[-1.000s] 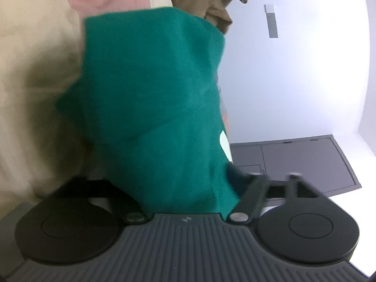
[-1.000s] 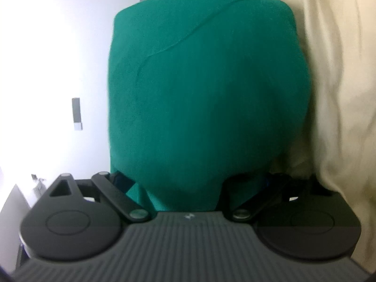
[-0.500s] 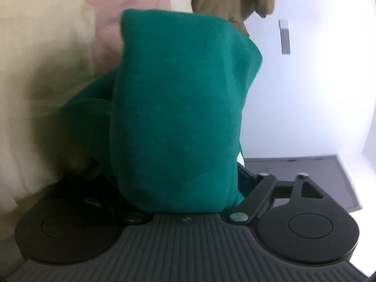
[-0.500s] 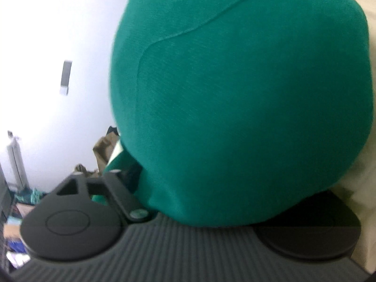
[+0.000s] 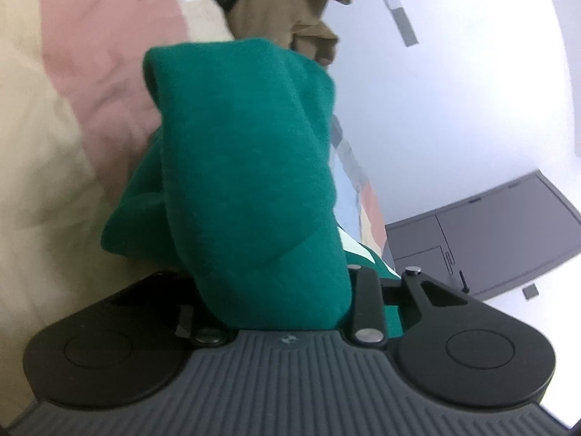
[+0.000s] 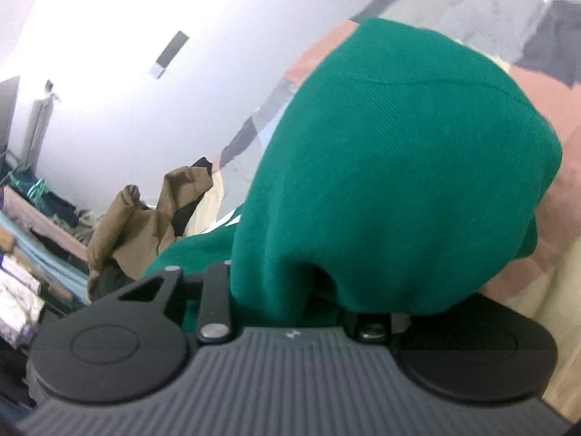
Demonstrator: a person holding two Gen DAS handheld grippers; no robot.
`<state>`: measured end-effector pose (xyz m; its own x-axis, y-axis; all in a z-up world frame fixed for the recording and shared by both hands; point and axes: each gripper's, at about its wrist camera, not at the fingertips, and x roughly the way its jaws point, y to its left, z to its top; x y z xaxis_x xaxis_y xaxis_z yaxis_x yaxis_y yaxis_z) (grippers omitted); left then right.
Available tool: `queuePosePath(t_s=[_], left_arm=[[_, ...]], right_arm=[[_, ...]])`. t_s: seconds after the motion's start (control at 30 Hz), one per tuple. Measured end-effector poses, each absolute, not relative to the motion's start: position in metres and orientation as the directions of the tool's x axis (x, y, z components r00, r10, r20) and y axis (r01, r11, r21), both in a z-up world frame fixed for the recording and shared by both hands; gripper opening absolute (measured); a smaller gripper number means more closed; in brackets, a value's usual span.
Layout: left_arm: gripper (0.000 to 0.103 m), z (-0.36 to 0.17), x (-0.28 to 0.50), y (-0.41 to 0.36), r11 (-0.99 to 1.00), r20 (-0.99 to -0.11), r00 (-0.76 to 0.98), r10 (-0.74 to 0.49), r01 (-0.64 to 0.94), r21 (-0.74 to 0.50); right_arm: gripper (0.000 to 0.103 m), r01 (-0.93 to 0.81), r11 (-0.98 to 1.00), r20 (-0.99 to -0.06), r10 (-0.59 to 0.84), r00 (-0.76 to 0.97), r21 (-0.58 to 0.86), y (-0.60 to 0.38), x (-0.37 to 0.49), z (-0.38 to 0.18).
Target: Fold large clothes
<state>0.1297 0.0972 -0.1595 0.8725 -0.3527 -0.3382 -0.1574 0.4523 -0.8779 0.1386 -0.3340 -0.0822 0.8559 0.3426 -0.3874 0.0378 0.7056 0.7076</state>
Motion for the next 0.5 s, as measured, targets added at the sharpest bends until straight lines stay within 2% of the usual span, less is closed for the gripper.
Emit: queuePosePath(t_s=[0.3, 0.5], left_arm=[[0.036, -0.131, 0.122, 0.080, 0.535, -0.277, 0.875, -0.397, -0.025, -0.844], [0.036, -0.103, 0.115, 0.055, 0.561, -0.232, 0.865, -0.444, 0.066, -0.825]], right_arm=[[0.035, -0.069, 0.769, -0.341, 0.360, 0.868, 0.635, -0.335, 0.125, -0.053], [0.035, -0.106, 0.764, -0.295, 0.368, 0.881, 0.637, -0.353, 0.104, -0.031]])
